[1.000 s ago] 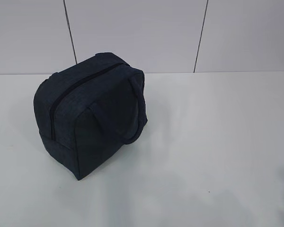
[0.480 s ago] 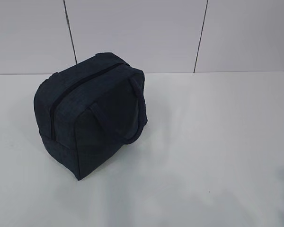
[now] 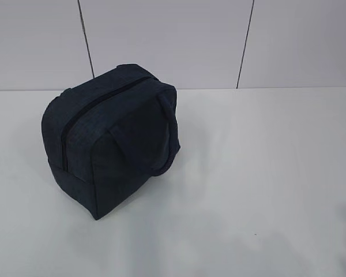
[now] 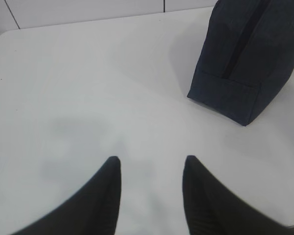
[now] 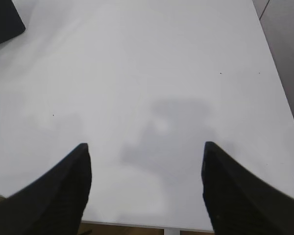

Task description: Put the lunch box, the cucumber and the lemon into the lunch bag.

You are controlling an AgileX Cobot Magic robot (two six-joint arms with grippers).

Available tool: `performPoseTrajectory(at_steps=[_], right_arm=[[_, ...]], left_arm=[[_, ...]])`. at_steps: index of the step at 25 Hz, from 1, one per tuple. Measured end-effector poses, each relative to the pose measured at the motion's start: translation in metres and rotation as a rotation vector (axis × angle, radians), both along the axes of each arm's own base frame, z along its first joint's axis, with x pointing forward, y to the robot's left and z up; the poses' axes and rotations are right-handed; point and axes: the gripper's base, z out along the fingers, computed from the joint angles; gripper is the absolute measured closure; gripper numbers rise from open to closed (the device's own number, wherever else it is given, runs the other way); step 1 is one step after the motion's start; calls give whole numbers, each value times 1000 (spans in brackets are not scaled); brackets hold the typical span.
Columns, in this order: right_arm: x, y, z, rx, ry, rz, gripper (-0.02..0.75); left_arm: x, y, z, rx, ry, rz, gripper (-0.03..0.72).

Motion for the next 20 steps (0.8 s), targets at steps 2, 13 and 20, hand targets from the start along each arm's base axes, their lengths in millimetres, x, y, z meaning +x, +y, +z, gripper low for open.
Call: performPoseTrajectory(at_steps=[2, 13, 20], right_arm=[[0, 0, 0, 0, 0, 0, 203], [0, 0, 0, 0, 0, 0, 203], [0, 0, 0, 0, 0, 0, 204]], left_arm=[[0, 0, 0, 0, 0, 0, 383], [0, 0, 0, 0, 0, 0, 391], [0, 0, 0, 0, 0, 0, 391]])
